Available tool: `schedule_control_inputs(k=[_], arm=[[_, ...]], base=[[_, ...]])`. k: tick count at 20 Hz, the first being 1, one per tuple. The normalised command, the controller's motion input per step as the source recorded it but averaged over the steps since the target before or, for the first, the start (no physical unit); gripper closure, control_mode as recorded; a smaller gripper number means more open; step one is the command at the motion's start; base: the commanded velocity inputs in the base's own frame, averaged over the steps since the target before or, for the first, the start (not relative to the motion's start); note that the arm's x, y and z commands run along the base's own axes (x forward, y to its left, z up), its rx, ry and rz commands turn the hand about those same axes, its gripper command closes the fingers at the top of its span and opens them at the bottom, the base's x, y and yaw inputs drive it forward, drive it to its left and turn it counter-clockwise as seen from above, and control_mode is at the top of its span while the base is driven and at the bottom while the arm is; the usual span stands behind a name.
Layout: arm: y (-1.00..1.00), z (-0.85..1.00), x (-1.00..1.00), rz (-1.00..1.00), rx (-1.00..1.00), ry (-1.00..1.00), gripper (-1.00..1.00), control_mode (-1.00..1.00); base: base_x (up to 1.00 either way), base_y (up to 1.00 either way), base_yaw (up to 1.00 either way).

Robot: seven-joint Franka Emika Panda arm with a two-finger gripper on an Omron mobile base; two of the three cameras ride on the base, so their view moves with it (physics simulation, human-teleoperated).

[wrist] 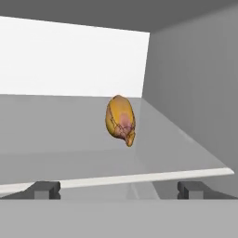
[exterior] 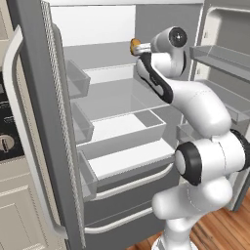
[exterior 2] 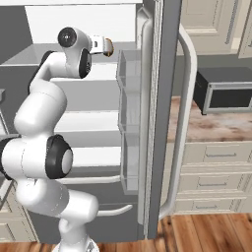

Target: Gather the eggplant and sweet potato from the fridge and place them on a tray on the dining counter. Then gather the steak and chicken drumstick from the fridge and place them on the other tray.

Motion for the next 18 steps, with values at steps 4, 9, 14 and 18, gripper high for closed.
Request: schedule_control_inputs(k=[4, 9, 14, 18], arm=[[0.0, -0.15, 0.31, 0.0, 0.0, 0.08, -1.0, -1.0], [0.0, -0.15, 0.19, 0.0, 0.0, 0.03, -1.0, -1.0], [0.0, 0.0, 0.29, 0.0, 0.0, 0.0, -1.0, -1.0], [0.0, -0.02, 0.34, 0.0, 0.0, 0.0, -1.0, -1.0]], base=[[0.0, 0.0, 0.0], [0.0, 0.0, 0.0], [0.0, 0.0, 0.0], [0.0, 0.0, 0.0]])
